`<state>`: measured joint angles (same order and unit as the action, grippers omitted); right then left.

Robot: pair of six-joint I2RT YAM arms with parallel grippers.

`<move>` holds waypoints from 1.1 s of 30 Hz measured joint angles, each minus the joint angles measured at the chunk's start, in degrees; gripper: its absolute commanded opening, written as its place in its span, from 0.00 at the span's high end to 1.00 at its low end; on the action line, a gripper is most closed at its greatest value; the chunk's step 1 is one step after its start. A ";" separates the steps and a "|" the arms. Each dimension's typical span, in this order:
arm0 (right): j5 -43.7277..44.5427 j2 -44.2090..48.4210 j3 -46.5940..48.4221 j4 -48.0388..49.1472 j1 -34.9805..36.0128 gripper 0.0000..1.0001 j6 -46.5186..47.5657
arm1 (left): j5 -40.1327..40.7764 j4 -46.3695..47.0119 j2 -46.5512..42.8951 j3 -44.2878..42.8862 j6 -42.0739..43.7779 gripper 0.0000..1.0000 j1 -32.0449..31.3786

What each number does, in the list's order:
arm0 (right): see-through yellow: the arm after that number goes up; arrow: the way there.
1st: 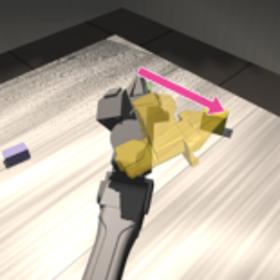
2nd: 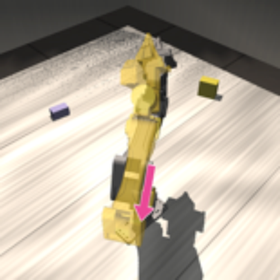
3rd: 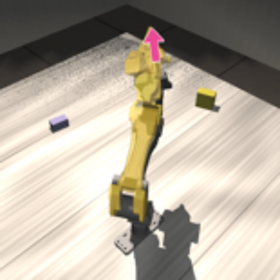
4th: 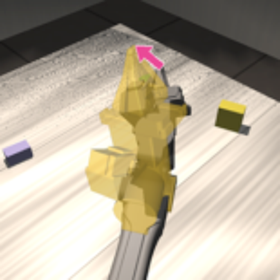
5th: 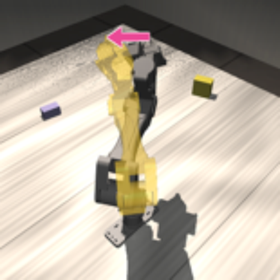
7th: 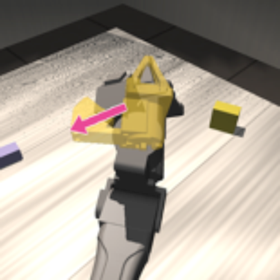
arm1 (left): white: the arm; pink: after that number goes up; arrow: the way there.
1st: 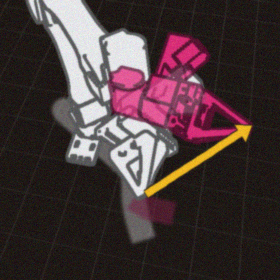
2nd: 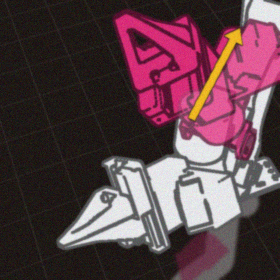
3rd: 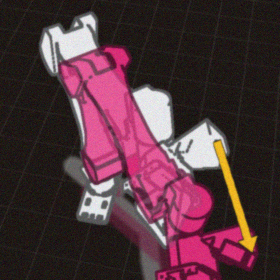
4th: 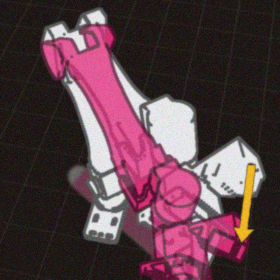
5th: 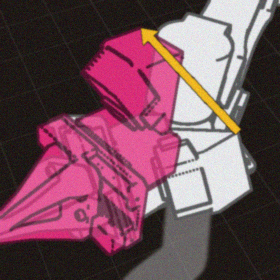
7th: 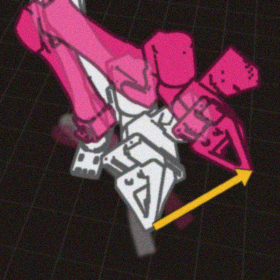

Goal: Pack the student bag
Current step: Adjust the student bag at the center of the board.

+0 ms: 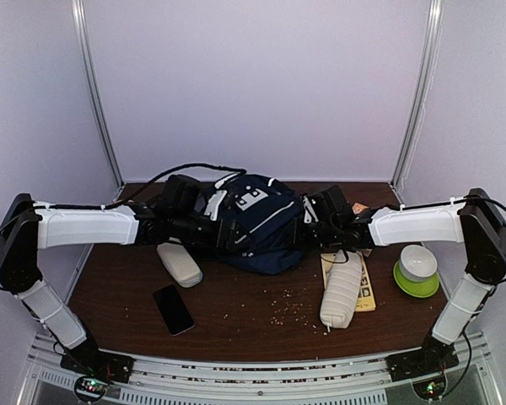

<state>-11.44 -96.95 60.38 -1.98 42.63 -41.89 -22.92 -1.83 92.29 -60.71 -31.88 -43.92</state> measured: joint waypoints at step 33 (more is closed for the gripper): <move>-1.88 0.28 0.00 -0.42 0.00 1.00 0.04 | -9.88 0.11 10.62 -3.69 4.35 0.57 0.09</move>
<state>-13.32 -96.66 60.38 -2.39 42.63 -41.85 -32.80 -1.72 102.91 -64.40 -27.53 -43.83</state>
